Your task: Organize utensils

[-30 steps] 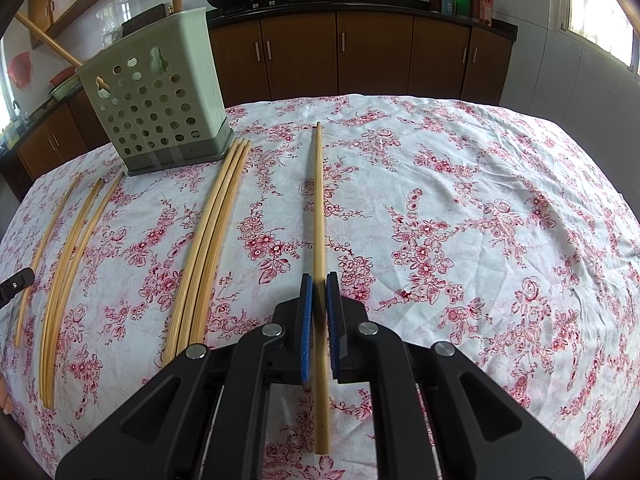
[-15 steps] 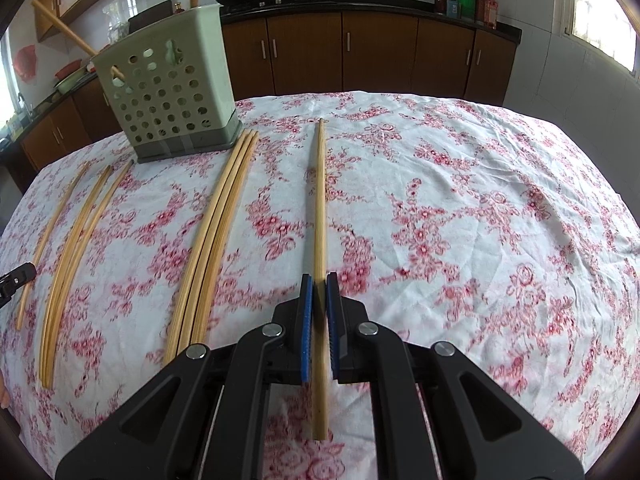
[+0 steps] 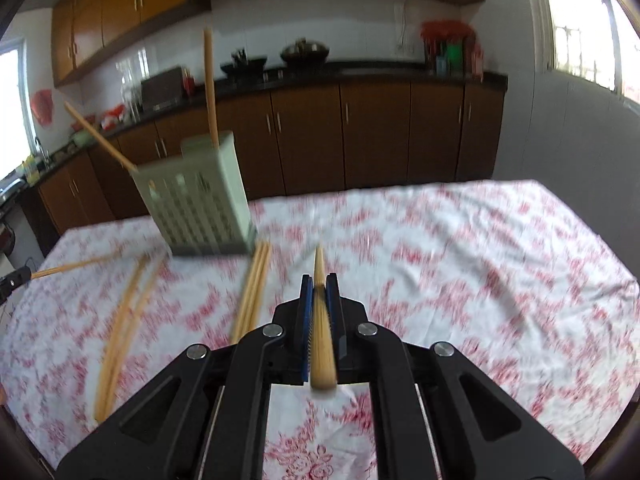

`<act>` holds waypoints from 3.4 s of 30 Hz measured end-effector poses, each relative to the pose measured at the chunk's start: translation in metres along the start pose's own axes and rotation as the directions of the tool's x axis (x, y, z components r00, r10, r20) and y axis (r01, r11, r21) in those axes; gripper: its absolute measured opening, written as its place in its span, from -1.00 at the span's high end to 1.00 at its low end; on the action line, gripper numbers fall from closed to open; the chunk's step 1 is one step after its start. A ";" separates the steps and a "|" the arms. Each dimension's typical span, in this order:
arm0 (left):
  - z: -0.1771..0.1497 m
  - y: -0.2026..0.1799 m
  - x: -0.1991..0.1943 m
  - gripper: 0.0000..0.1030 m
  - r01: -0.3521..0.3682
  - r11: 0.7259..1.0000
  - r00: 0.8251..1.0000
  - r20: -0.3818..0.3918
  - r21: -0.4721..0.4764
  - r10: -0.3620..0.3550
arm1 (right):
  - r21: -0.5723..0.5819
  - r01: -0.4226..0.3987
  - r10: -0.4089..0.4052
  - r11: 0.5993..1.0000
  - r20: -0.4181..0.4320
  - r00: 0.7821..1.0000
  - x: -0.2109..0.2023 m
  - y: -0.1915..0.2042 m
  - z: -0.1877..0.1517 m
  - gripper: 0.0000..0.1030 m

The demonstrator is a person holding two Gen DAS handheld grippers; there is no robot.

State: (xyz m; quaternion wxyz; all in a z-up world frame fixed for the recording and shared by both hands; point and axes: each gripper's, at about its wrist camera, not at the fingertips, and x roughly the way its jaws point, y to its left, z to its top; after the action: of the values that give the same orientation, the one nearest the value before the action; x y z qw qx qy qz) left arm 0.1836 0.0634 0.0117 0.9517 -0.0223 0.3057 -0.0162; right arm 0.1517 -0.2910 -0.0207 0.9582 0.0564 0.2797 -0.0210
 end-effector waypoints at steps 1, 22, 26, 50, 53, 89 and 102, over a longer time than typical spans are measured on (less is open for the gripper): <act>0.010 0.001 -0.008 0.84 0.012 1.000 1.000 0.029 -0.012 -0.012 | 0.000 -0.004 0.004 1.000 0.029 1.000 -0.006 0.000 0.008 0.85; 0.106 -0.050 -0.086 0.85 0.227 0.973 0.935 0.268 0.048 -0.232 | -0.047 -0.251 0.249 0.967 0.400 0.882 -0.086 0.047 0.112 0.85; 0.127 -0.064 -0.091 0.85 0.232 0.972 0.903 0.363 0.042 -0.231 | -0.061 -0.247 0.249 0.967 0.430 0.868 -0.075 0.056 0.125 0.85; 0.136 -0.106 0.031 0.79 0.233 0.971 0.947 0.213 0.050 -0.239 | -0.056 -0.187 0.196 0.981 0.271 0.942 0.000 0.072 0.121 0.33; 0.136 -0.099 0.021 0.66 0.235 0.971 0.940 0.242 0.044 -0.239 | -0.058 -0.185 0.193 0.981 0.300 0.934 -0.014 0.071 0.123 0.33; -0.080 -0.051 0.075 0.77 0.174 0.984 0.943 -0.279 -0.048 -0.180 | 0.037 -0.062 0.071 0.997 -0.320 0.945 0.069 0.022 -0.067 0.85; -0.087 -0.069 0.085 0.80 0.117 0.992 0.950 -0.297 0.053 -0.096 | 0.005 -0.078 0.076 0.997 -0.313 0.947 0.066 0.026 -0.069 0.84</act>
State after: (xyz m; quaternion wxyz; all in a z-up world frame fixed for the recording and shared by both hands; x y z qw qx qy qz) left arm 0.2010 -0.0116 -0.1043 0.8937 -0.0027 0.4412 -0.0814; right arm 0.1720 -0.2572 -0.1113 0.9020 0.0665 0.4258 0.0267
